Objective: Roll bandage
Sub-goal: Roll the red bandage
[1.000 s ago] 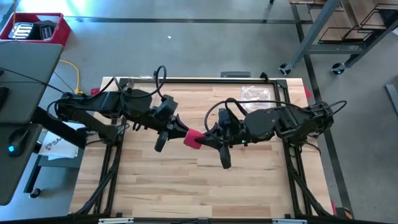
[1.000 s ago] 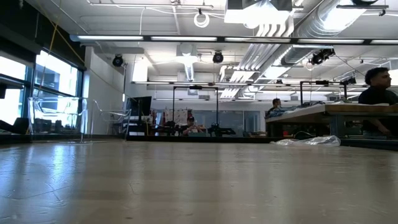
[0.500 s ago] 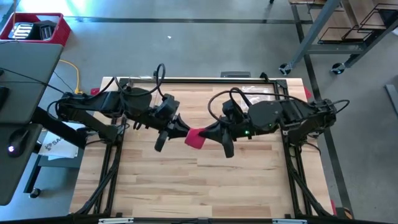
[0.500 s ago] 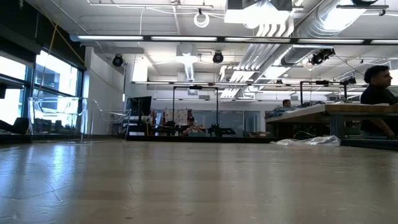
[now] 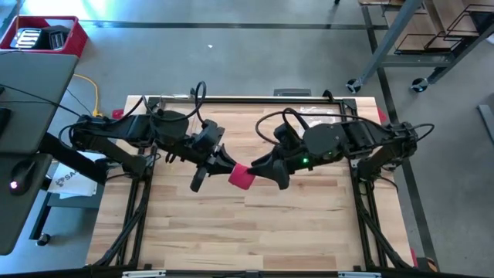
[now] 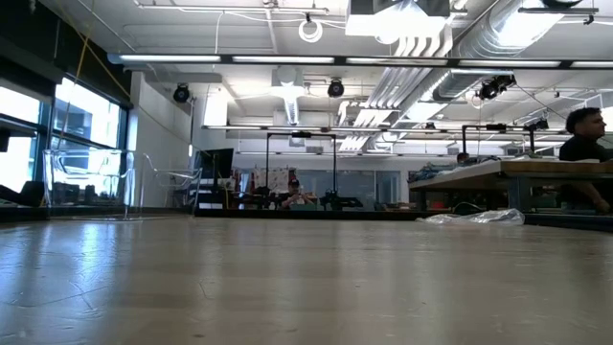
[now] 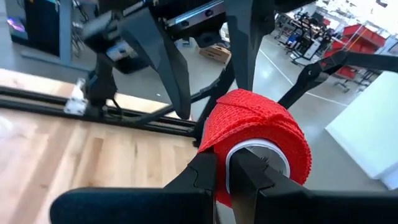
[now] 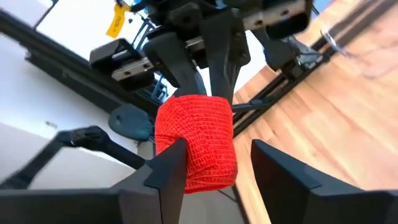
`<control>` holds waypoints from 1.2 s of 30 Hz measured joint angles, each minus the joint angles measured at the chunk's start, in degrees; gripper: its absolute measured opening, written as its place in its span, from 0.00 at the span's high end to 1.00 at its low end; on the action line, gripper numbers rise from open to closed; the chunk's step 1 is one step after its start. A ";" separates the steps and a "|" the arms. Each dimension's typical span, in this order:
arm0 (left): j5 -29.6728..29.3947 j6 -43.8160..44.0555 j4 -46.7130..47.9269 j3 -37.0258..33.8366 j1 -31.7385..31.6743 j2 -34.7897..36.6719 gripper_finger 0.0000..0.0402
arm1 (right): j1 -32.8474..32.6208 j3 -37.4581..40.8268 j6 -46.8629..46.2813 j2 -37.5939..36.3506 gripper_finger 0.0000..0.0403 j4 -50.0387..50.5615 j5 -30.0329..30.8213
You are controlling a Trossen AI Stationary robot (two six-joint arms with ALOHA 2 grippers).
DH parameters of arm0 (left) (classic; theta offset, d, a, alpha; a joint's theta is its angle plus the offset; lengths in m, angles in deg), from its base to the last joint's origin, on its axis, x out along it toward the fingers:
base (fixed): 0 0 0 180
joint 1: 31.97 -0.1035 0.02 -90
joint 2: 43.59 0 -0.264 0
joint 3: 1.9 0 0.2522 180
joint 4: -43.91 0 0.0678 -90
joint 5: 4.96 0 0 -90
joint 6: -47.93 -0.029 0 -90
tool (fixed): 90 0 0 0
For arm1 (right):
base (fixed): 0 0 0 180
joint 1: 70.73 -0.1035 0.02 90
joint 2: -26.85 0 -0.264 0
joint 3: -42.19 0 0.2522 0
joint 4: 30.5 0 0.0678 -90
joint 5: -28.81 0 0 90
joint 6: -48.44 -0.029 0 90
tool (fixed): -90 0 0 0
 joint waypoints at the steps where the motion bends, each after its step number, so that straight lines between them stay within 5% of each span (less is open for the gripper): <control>1: -0.37 -1.00 -0.05 0.00 0.00 0.05 0.96 | 0.22 0.00 -1.43 0.00 0.58 -0.15 -0.09; 10: -9.35 -11.94 -3.95 0.00 3.47 0.56 0.96 | 0.50 -0.11 -1.49 -0.05 0.58 -1.27 0.32; 14: -13.88 -16.61 -5.93 0.00 5.52 0.92 0.96 | 0.38 0.06 5.76 -0.07 0.58 -6.23 -0.34; 18: -14.66 -12.90 -8.03 0.24 5.81 1.36 0.96 | -1.13 0.22 14.01 -0.37 0.58 -14.15 3.72; 36: -15.09 -6.01 -12.85 0.24 5.62 1.18 0.96 | -4.71 0.26 30.05 -1.05 0.58 -20.83 8.62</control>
